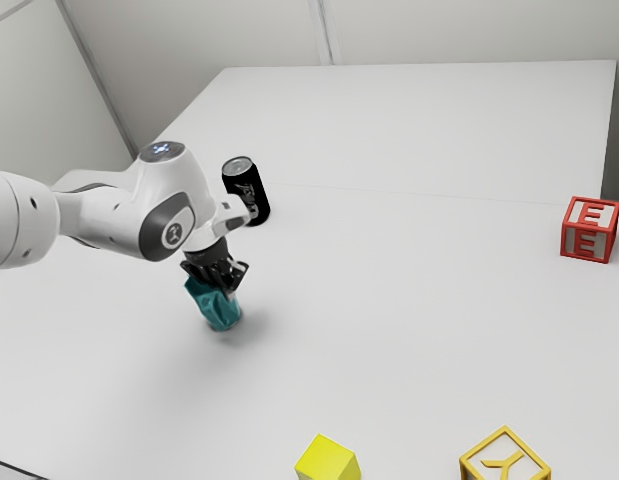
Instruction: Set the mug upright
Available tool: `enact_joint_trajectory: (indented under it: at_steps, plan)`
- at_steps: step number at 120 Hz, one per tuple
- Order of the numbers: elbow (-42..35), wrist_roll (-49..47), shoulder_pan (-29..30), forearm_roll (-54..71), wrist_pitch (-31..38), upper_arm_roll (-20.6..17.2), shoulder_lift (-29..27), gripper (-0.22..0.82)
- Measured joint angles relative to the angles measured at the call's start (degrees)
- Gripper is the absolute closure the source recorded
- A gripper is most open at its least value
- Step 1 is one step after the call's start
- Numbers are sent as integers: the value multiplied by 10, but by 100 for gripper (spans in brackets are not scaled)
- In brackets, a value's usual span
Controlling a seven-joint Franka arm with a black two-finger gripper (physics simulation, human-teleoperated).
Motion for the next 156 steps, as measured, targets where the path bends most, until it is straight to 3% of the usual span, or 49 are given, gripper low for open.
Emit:
enact_joint_trajectory:
  at_steps: [83, 108, 156]
  plan:
    - [5, -21, -13, -2, -3, -5, -44, 14]
    - [31, -22, -2, -6, -36, -6, -65, 7]
    - [177, -26, -11, -12, -205, -15, -52, 3]
